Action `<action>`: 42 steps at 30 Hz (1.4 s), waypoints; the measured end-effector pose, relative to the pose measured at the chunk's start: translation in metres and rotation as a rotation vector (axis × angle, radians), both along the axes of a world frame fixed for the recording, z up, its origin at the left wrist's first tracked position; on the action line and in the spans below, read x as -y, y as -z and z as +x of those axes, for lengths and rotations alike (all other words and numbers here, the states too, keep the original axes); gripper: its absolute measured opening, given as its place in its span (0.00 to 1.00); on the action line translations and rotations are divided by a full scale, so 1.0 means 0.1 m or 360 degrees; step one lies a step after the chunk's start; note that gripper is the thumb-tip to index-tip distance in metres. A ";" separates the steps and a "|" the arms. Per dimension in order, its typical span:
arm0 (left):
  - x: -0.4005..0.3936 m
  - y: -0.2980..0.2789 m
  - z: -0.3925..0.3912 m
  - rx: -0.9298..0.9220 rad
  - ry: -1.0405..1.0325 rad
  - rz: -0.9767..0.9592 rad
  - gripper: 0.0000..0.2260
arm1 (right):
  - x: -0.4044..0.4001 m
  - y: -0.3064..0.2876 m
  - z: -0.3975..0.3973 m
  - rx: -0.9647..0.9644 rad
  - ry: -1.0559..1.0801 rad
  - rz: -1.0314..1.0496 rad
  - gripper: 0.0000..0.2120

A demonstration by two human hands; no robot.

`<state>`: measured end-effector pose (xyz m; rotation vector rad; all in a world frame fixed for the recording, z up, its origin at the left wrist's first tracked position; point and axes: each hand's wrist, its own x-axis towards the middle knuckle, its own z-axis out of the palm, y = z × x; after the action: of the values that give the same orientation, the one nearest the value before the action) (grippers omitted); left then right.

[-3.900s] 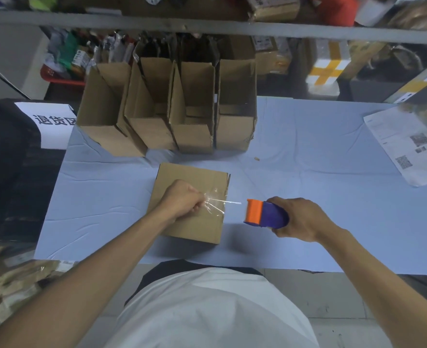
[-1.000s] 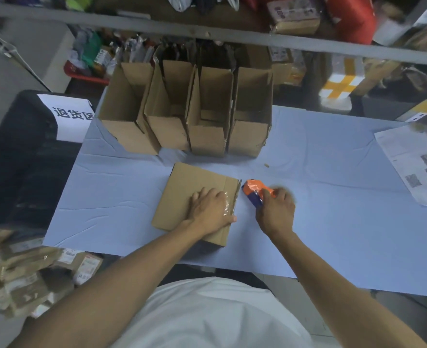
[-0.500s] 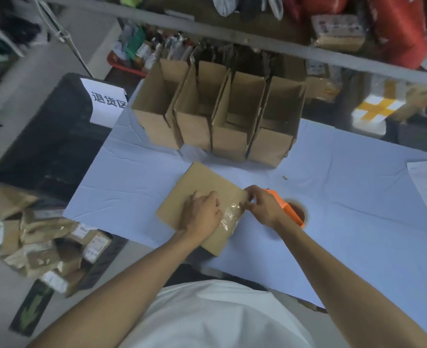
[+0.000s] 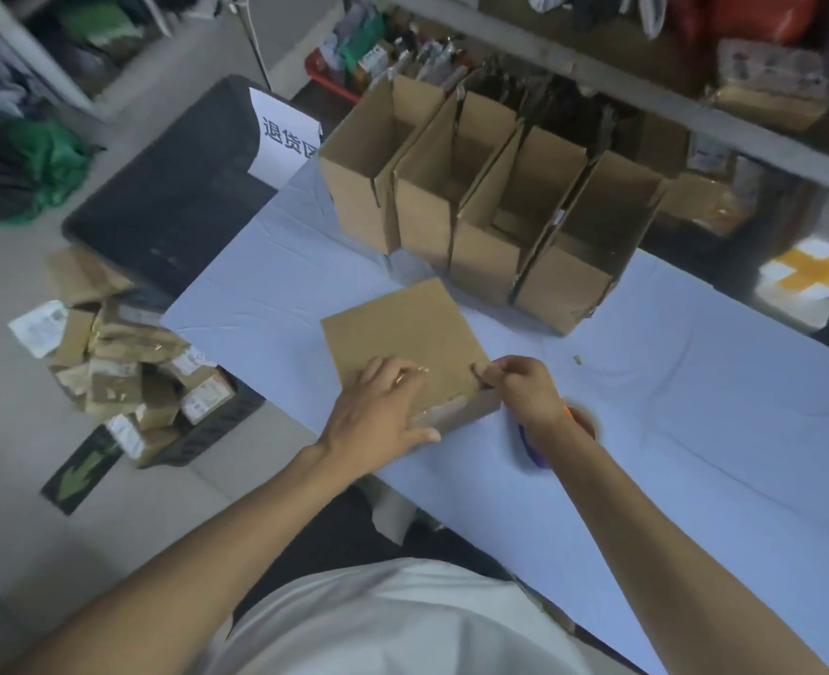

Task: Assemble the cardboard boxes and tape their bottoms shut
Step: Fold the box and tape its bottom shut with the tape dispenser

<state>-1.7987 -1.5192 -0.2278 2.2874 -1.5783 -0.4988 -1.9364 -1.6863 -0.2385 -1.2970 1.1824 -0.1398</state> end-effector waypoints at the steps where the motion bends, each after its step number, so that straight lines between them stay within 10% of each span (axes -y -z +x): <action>1: -0.04 -0.04 0.00 0.0009 -0.0019 -0.0115 0.24 | 0.02 -0.05 0.00 0.0028 0.0003 0.0055 0.08; 7: 0.05 -0.29 0.07 -0.0039 -0.0153 -0.0612 0.08 | -0.04 -0.38 -0.07 0.0113 0.0110 0.0322 0.14; 12: 0.22 -0.50 0.23 -0.0183 -0.0130 -0.0438 0.04 | -0.22 -0.69 -0.05 -0.0151 -0.0362 -0.1010 0.15; 16: 0.40 -0.60 0.41 -0.0485 -0.0132 -0.0282 0.03 | -0.25 -0.73 0.16 -0.0093 -0.0805 -0.1204 0.06; 34: 0.69 -0.30 1.18 -0.0737 0.0004 -0.0057 0.07 | -0.13 -0.47 0.74 -0.0082 -0.0162 -0.0591 0.05; 42: 0.67 -0.41 1.05 -0.0602 -0.0163 -0.0292 0.07 | -0.32 -0.57 0.74 -0.0985 0.0173 -0.1615 0.17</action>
<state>-1.6935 -1.5863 -0.1865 1.9837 -1.2616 -0.6821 -1.8628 -1.6538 -0.1815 -2.2606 1.8126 -0.4882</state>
